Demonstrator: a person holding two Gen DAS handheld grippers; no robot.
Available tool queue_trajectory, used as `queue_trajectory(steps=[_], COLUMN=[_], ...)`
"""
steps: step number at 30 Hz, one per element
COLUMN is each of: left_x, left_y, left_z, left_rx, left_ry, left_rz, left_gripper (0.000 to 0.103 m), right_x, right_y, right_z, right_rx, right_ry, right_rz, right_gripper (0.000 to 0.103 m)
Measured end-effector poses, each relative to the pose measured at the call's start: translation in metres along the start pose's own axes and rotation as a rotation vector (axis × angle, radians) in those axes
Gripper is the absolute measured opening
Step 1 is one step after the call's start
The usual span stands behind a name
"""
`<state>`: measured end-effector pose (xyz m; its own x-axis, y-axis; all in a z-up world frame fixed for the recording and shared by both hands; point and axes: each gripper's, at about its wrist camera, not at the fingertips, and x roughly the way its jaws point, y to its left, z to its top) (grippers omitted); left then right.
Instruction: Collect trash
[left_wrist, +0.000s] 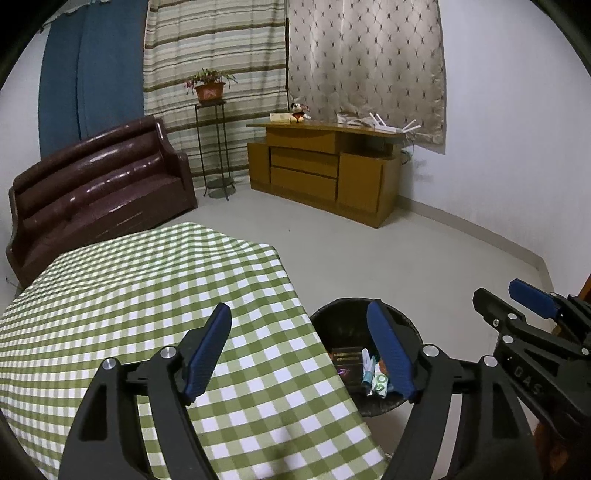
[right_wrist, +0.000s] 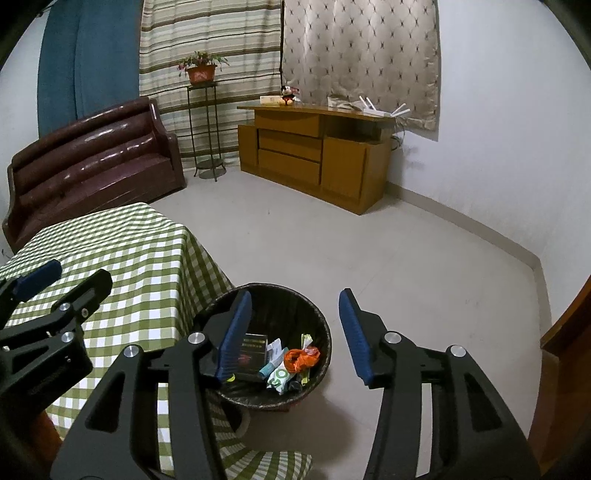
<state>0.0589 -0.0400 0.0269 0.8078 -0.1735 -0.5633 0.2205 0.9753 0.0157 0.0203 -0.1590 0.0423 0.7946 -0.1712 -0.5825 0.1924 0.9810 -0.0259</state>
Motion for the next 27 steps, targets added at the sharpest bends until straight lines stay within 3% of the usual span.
queue_trajectory(steps=[12,27], left_x=[-0.041,-0.055], left_y=[0.01,0.007], left_z=[-0.002,-0.005], left_rx=[-0.013,-0.012], left_ry=[-0.058,-0.08], left_rz=[0.018,0.014], left_gripper=[0.078,0.079], right_x=[-0.029,-0.053], right_y=[0.004,0.004], right_z=[-0.004,-0.005], right_rx=[-0.004,-0.008], right_ry=[-0.036,-0.084], right_rz=[0.003,-0.001], right_gripper=[0.05,0.05])
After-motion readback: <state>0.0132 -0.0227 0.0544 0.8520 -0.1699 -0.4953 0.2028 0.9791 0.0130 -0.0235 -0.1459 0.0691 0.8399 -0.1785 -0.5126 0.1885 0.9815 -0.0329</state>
